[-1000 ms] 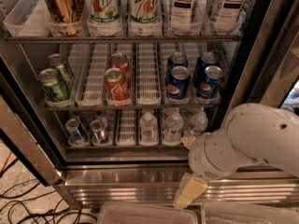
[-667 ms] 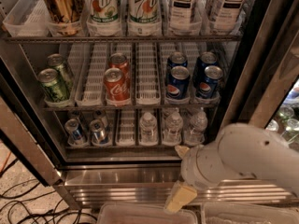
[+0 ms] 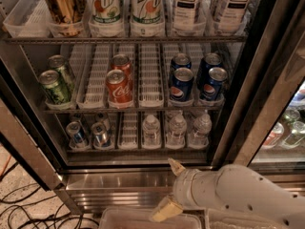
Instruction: Pick water bottle from bottom shelf of fridge
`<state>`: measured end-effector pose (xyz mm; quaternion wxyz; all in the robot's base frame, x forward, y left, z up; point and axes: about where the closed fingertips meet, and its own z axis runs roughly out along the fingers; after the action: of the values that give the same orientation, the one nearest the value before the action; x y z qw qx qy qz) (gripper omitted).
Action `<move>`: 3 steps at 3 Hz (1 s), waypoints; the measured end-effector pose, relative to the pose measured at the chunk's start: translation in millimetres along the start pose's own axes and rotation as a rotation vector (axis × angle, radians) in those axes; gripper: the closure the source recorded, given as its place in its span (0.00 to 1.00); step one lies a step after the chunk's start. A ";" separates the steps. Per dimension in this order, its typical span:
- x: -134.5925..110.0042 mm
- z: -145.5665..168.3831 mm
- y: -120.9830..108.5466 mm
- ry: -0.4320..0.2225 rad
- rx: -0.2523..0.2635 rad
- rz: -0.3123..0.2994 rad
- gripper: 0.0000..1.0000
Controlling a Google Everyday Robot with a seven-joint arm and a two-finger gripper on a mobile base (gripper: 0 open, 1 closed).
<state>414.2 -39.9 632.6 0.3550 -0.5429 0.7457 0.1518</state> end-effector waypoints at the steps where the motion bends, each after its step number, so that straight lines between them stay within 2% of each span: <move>1: -7.2 17.2 -12.4 -0.163 0.124 0.033 0.00; 2: -20.7 11.4 -39.6 -0.311 0.306 0.057 0.00; 3: -43.1 12.5 -49.0 -0.399 0.359 0.105 0.00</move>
Offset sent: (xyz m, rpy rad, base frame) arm 0.0735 0.0198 0.0535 0.4965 -0.5367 -0.3692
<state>470.6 -19.9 661.5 0.5771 -0.3913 0.7031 0.1394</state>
